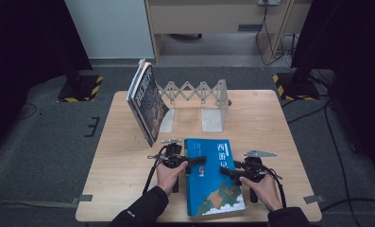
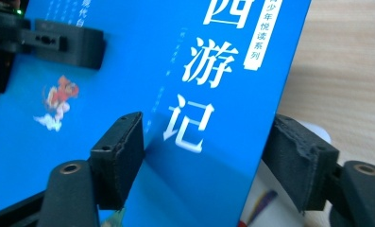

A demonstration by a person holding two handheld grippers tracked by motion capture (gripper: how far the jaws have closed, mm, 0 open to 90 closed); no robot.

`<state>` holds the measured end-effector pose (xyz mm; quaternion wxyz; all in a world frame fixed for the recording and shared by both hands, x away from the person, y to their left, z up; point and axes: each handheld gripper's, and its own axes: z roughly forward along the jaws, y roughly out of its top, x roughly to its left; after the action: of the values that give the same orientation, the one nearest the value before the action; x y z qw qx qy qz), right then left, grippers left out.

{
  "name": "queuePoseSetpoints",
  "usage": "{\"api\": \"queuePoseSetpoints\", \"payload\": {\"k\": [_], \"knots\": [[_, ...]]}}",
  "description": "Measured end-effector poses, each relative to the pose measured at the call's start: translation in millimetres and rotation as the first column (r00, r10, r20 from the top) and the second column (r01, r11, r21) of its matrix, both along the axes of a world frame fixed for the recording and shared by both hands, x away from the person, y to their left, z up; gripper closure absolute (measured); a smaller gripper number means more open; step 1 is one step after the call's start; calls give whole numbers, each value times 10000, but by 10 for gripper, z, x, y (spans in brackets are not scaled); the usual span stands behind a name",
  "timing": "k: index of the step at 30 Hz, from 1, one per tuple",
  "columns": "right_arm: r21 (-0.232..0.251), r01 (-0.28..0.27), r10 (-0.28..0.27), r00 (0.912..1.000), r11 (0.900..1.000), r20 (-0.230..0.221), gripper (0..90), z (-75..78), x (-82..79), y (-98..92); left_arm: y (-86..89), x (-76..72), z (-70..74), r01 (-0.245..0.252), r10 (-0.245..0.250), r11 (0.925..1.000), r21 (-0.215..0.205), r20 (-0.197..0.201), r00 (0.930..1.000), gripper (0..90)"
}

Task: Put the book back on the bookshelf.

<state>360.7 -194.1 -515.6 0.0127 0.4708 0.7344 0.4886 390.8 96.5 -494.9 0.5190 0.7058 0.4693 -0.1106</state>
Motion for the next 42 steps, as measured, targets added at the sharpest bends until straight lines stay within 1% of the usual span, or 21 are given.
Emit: {"api": "queuePoseSetpoints", "payload": {"k": [2,6,7,10,11,14,16,18,19,20,22,23,24,25,26,28,30,32,39,42], "knots": [[230,-61,60,10000,9997,56,249,-2,12,-1,-13,-15,46,111,-112,9999,25,215,9997,565],[478,-149,145,9999,9987,76,221,-8,20,-9,-2,-27,102,243,-244,9997,35,379,9990,573],[591,-134,135,9999,9982,1,215,-12,21,-8,9,-29,113,307,-308,9995,40,426,9986,575],[879,-166,182,9997,9960,-172,187,-37,37,-5,26,-44,148,295,-293,9996,-20,599,9978,581],[983,-191,222,9993,9950,-300,184,-42,41,-2,30,-49,154,301,-299,9995,-31,602,9977,582],[1231,-285,353,9980,9920,-533,223,-53,44,-1,31,-50,151,271,-268,9996,-44,582,9979,582],[1114,-245,303,9982,9935,-511,238,-37,36,7,30,-51,155,247,-244,9997,-46,557,9981,582],[920,-264,313,9981,9954,-528,250,-4,38,14,30,-54,167,230,-227,9997,-43,650,9976,584],[883,-270,321,9979,9957,-567,263,14,41,15,30,-53,184,222,-218,9997,-46,736,9970,585],[868,-269,316,9980,9959,-541,278,31,47,9,24,-60,202,102,-92,9999,-111,832,9965,588],[955,-232,271,9989,9952,-395,298,55,55,5,20,-61,247,48,-27,9998,-192,1062,9943,592],[1022,-217,245,9994,9945,-258,318,70,56,-2,17,-69,274,2,29,9997,-244,1281,9918,595],[1144,-170,190,9997,9933,-166,335,96,53,-15,11,-73,295,30,1,9998,-216,1439,9896,597],[1173,-170,181,9998,9930,-85,339,110,50,-22,3,-75,306,66,-42,9998,-160,1502,9886,596],[1156,-189,196,9998,9931,-45,339,116,48,-24,-20,-79,315,67,-72,10000,39,1662,9861,593],[1127,-252,250,9997,9933,34,343,116,45,-21,-58,-83,302,35,-71,9998,198,1835,9830,579],[1047,-477,469,9988,9934,101,345,123,40,-1,-75,-86,287,100,-133,9998,197,1748,9845,578],[933,-578,576,9983,9940,42,345,135,33,14,-70,-88,279,111,-141,9998,179,1734,9847,577],[899,-619,614,9981,9940,90,345,124,38,11,-75,-93,271,12,-57,9997,260,1738,9848,579],[940,-652,650,9979,9934,52,342,121,42,12,-60,-95,278,-33,1,9998,193,1594,9872,589]]}}
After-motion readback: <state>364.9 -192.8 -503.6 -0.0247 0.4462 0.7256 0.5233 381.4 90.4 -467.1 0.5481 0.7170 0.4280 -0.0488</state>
